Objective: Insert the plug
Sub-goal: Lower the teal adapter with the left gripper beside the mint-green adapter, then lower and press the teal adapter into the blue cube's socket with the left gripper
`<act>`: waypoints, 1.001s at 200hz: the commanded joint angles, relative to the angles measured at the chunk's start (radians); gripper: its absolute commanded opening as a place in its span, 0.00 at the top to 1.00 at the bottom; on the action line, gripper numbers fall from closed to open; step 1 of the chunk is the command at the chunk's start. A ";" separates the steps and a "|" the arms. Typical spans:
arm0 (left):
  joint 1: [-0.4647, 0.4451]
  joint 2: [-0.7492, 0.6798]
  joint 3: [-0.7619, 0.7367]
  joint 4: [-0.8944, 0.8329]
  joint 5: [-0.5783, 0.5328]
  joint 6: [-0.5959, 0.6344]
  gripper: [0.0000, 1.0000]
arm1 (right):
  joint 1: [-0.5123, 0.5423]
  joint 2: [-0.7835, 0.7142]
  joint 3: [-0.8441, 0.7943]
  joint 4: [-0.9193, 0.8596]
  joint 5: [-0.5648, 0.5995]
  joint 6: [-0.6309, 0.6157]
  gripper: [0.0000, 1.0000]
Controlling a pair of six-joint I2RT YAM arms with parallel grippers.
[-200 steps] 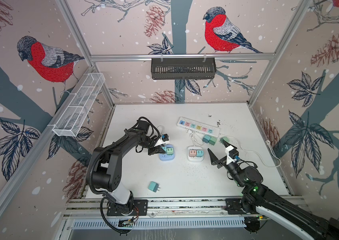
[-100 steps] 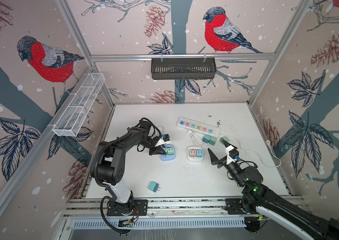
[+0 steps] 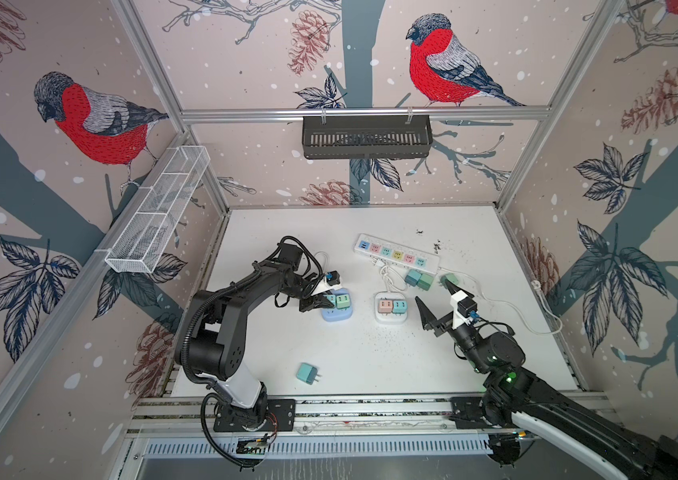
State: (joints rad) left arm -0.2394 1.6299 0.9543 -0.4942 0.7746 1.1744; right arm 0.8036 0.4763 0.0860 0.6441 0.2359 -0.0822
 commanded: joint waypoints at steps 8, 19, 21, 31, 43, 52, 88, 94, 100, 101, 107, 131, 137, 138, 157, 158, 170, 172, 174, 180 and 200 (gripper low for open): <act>-0.001 -0.015 -0.019 0.054 -0.016 -0.018 1.00 | -0.001 -0.001 0.008 0.019 -0.014 0.006 0.09; -0.001 -0.007 -0.011 0.040 -0.017 -0.014 1.00 | -0.001 0.000 0.008 0.019 -0.013 0.006 0.09; -0.001 -0.005 -0.009 0.037 -0.017 -0.013 1.00 | -0.002 -0.001 0.008 0.019 -0.013 0.006 0.09; -0.001 0.005 0.000 0.020 -0.007 -0.007 1.00 | -0.002 -0.001 0.008 0.019 -0.013 0.006 0.09; -0.004 0.020 0.014 0.003 0.004 0.000 1.00 | -0.003 0.001 0.008 0.019 -0.013 0.006 0.09; -0.005 0.026 0.023 -0.007 0.014 0.001 1.00 | -0.003 0.001 0.008 0.021 -0.013 0.006 0.09; -0.011 0.022 0.021 -0.011 0.023 0.003 1.00 | -0.004 0.004 0.008 0.023 -0.014 0.006 0.09; -0.015 0.023 0.021 -0.017 0.021 0.007 1.00 | -0.003 0.003 0.009 0.023 -0.015 0.006 0.09; -0.017 0.024 0.022 -0.022 0.017 0.008 1.00 | -0.003 0.005 0.008 0.023 -0.015 0.006 0.09; -0.017 0.024 0.022 -0.022 0.016 0.008 1.00 | -0.003 0.005 0.008 0.023 -0.015 0.006 0.09; -0.019 0.025 0.022 -0.025 0.015 0.008 1.00 | -0.003 0.005 0.008 0.023 -0.015 0.006 0.09; -0.023 0.023 0.023 -0.034 0.013 0.010 1.00 | -0.005 0.008 0.008 0.023 -0.016 0.007 0.09; -0.023 0.022 0.021 -0.033 0.014 0.008 1.00 | -0.004 0.008 0.008 0.023 -0.016 0.007 0.09; -0.023 0.021 0.021 -0.033 0.015 0.008 1.00 | -0.004 0.008 0.008 0.023 -0.017 0.007 0.09; -0.023 0.012 0.016 -0.027 0.027 0.004 1.00 | -0.006 0.008 0.010 0.023 -0.016 0.007 0.09; -0.023 0.013 0.015 -0.027 0.027 0.005 1.00 | -0.006 0.008 0.009 0.024 -0.016 0.007 0.09; -0.028 0.017 0.018 -0.030 0.028 0.002 1.00 | -0.006 0.008 0.009 0.023 -0.016 0.008 0.09; -0.029 0.017 0.017 -0.030 0.028 0.002 1.00 | -0.006 0.008 0.009 0.023 -0.017 0.008 0.09; -0.031 0.018 0.019 -0.031 0.028 0.002 1.00 | -0.006 0.009 0.009 0.023 -0.017 0.008 0.09; -0.033 0.019 0.019 -0.030 0.028 0.000 1.00 | -0.006 0.009 0.009 0.023 -0.016 0.007 0.09; -0.037 0.015 0.014 -0.021 0.026 -0.012 1.00 | -0.007 0.011 0.009 0.024 -0.017 0.007 0.09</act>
State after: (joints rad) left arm -0.2714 1.6497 0.9726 -0.4904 0.7822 1.1587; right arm 0.7979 0.4850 0.0864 0.6445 0.2306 -0.0818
